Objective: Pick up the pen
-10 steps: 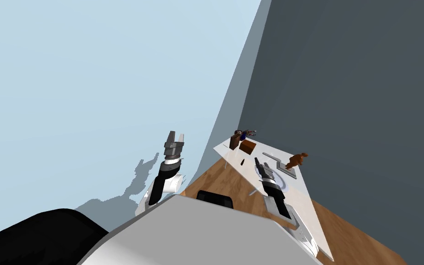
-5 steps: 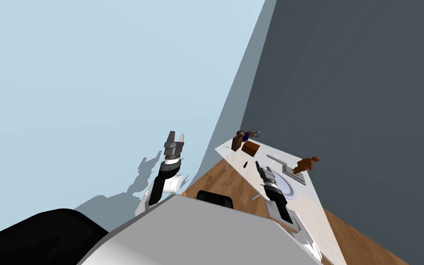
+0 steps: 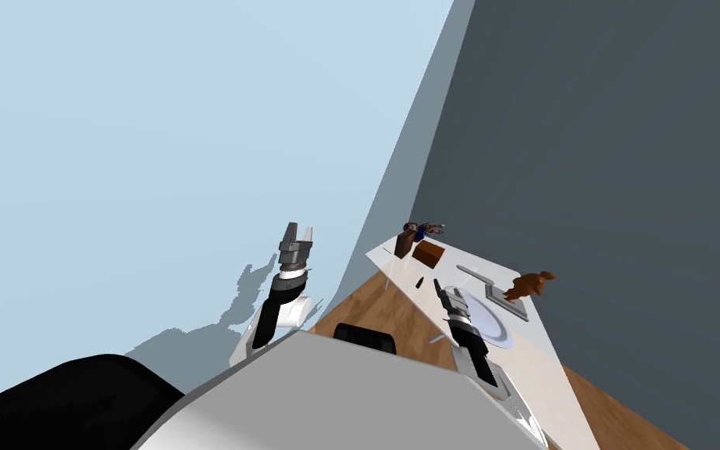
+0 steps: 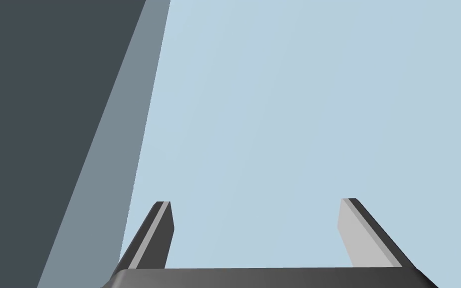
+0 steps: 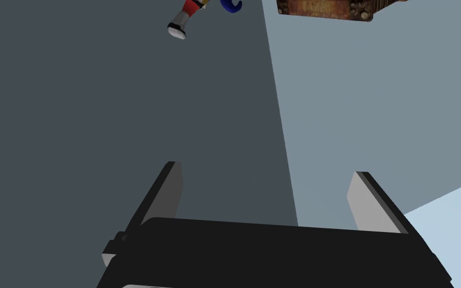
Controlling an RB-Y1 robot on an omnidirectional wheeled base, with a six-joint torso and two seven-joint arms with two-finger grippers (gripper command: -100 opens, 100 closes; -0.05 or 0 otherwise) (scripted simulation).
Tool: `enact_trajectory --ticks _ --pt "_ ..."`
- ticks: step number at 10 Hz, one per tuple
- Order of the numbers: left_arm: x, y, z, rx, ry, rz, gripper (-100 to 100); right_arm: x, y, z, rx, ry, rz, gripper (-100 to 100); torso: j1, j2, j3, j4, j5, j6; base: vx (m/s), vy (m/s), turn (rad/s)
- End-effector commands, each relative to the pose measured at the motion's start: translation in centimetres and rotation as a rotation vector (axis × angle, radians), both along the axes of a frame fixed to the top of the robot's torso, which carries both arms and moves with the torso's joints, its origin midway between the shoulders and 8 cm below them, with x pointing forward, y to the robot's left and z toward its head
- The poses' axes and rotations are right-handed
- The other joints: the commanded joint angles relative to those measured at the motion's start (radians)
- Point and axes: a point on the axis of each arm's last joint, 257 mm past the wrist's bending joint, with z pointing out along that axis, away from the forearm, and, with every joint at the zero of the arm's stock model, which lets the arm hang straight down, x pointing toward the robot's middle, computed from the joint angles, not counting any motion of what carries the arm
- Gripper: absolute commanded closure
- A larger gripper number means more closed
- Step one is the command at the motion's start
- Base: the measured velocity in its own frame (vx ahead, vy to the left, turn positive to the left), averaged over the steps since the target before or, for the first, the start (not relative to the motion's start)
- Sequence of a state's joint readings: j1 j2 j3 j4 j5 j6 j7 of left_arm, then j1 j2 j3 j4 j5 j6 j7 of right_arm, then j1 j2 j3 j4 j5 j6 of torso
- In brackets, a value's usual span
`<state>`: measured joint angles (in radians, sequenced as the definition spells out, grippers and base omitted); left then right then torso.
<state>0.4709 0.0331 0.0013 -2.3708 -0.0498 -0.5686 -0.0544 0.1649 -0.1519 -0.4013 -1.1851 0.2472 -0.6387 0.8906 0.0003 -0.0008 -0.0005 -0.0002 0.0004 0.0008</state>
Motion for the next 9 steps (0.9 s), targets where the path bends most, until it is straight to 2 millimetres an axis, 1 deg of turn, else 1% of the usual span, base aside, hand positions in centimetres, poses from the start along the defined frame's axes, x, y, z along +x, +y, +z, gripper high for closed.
enact_trajectory --ticks 1,2,3,4,5,6,8,9 --pt "0.0 0.0 0.0 0.000 0.000 0.000 0 -0.3 -0.4 -1.0 -0.040 0.023 -0.013 -100 0.000 0.000 0.000 0.000 0.000 0.000 0.046 0.014 0.050" --pt "0.0 0.0 0.0 0.000 0.000 0.000 0 -0.7 -0.5 -2.0 -0.030 0.043 -0.017 -100 0.000 -0.001 -0.001 0.000 0.000 0.000 0.049 0.011 0.033" --pt "0.0 0.0 0.0 0.000 0.000 0.000 0 -0.9 -0.7 -2.4 -0.070 0.055 -0.026 -100 0.000 -0.001 -0.001 0.000 0.000 0.000 0.059 0.015 0.054" --pt "0.0 0.0 0.0 0.000 0.000 0.000 0 -1.3 -0.7 -3.5 -0.059 0.076 -0.029 -100 0.001 -0.002 -0.001 0.000 0.000 0.000 0.050 0.012 0.016" --pt "0.0 0.0 0.0 0.000 0.000 0.000 0 -1.9 -0.9 -4.8 -0.085 0.107 -0.039 -100 0.000 -0.002 -0.001 0.000 0.000 0.000 0.050 0.014 0.035" --pt "0.0 0.0 0.0 0.000 0.000 0.000 0 -2.1 -0.9 -5.4 -0.079 0.118 -0.040 -100 0.001 -0.002 -0.001 0.000 0.000 0.000 0.047 0.014 0.017" --pt "0.0 0.0 0.0 0.000 0.000 0.000 0 -3.2 -0.8 -7.4 -0.126 0.165 -0.052 -100 0.000 -0.002 -0.001 0.000 0.000 0.000 0.073 0.007 0.044" --pt "0.0 0.0 0.0 0.000 0.000 0.000 0 -3.6 -0.8 -8.4 -0.115 0.185 -0.054 -100 0.000 -0.004 -0.002 -0.001 0.000 0.000 0.074 0.001 0.019"
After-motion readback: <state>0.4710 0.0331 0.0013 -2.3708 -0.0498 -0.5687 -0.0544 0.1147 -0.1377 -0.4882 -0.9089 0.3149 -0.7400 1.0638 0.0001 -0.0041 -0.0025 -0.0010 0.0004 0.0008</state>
